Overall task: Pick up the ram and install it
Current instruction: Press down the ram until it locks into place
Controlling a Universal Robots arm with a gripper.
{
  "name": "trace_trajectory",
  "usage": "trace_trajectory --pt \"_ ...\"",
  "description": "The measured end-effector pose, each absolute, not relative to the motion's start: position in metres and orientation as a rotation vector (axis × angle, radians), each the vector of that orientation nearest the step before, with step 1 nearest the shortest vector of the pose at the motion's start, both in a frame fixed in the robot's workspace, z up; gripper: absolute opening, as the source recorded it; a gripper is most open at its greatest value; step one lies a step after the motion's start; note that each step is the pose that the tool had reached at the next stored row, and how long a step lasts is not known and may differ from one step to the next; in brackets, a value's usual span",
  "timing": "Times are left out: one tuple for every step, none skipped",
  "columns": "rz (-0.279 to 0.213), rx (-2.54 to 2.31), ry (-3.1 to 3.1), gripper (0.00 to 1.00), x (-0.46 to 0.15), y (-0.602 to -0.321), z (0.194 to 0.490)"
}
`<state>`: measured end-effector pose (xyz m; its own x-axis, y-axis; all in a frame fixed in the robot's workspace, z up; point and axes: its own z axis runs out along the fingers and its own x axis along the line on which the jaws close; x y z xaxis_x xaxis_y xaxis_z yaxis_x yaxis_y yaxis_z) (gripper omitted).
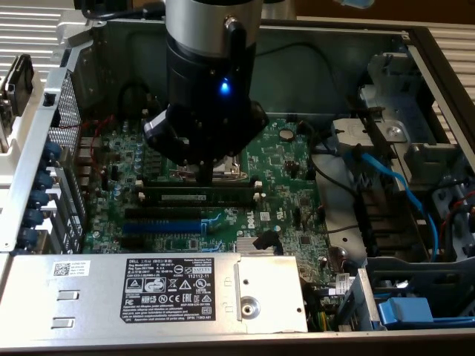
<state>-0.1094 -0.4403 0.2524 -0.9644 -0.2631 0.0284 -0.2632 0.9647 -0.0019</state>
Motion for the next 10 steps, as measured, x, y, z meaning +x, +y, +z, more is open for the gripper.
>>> trace_trajectory --pt "0.012 0.402 -3.087 0.10 -0.1094 -0.4403 0.2526" --pt "0.015 0.390 -3.089 0.10 -0.1093 -0.4404 0.2527" --pt "0.018 0.378 -3.090 0.10 -0.1093 -0.4403 0.2529" --pt "0.021 0.366 -3.091 0.10 -0.1092 -0.4403 0.2530" --pt "0.024 0.354 -3.092 0.10 -0.1092 -0.4403 0.2533" --pt "0.026 0.343 -3.093 0.10 -0.1091 -0.4404 0.2535" --pt "0.028 0.331 -3.094 0.10 -0.1091 -0.4404 0.2536" --pt "0.029 0.320 -3.095 0.10 -0.1090 -0.4403 0.2539" --pt "0.030 0.308 -3.096 0.10 -0.1090 -0.4403 0.2542" --pt "0.031 0.297 -3.097 0.10 -0.1088 -0.4403 0.2544"
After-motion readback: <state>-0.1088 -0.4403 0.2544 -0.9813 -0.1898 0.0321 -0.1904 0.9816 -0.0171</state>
